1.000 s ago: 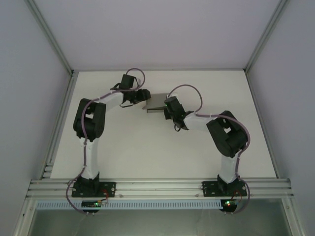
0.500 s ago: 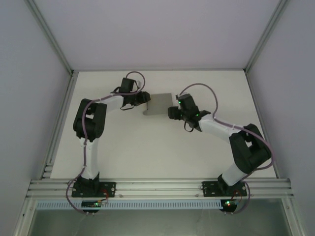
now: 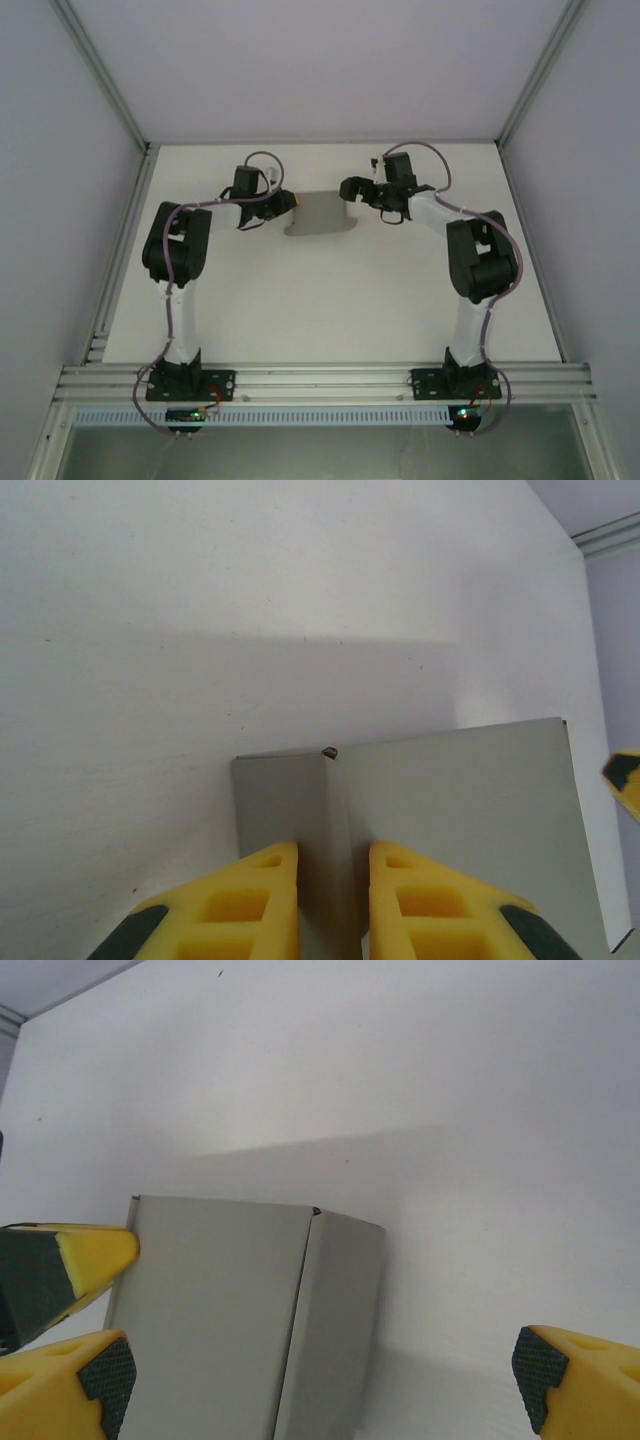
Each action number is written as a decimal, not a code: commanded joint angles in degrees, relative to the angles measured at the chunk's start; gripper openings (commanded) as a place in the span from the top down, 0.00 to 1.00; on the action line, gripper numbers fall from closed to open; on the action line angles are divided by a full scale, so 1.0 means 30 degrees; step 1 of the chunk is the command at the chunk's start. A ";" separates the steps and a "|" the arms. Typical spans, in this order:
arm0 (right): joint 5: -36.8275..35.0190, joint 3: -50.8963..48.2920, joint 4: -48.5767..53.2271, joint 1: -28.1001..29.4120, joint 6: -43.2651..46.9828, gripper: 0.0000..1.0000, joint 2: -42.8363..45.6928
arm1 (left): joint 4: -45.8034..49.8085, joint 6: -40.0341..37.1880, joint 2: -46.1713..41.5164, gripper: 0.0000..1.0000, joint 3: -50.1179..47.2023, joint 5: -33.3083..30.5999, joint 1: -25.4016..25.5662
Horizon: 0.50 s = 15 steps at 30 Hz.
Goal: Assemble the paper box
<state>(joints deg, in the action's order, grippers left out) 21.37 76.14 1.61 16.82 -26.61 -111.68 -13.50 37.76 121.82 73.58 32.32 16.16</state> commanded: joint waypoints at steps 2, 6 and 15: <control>0.2785 0.1124 0.0863 -0.0044 -0.1294 0.00 -0.1168 | 0.1637 0.0475 0.0731 0.88 -0.1206 -0.0304 -0.0370; 0.4168 0.1224 0.0262 -0.0040 -0.2310 0.03 -0.1843 | 0.0953 0.0698 0.0814 0.88 -0.1534 0.0008 -0.0509; 0.6579 0.2030 -0.0505 0.0129 -0.4167 0.10 -0.3577 | -0.0807 0.1625 0.1077 0.88 -0.2282 0.1027 -0.1080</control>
<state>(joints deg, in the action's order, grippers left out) 36.16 80.31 2.02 16.93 -35.18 -120.20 -22.22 42.57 121.93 69.17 37.54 13.47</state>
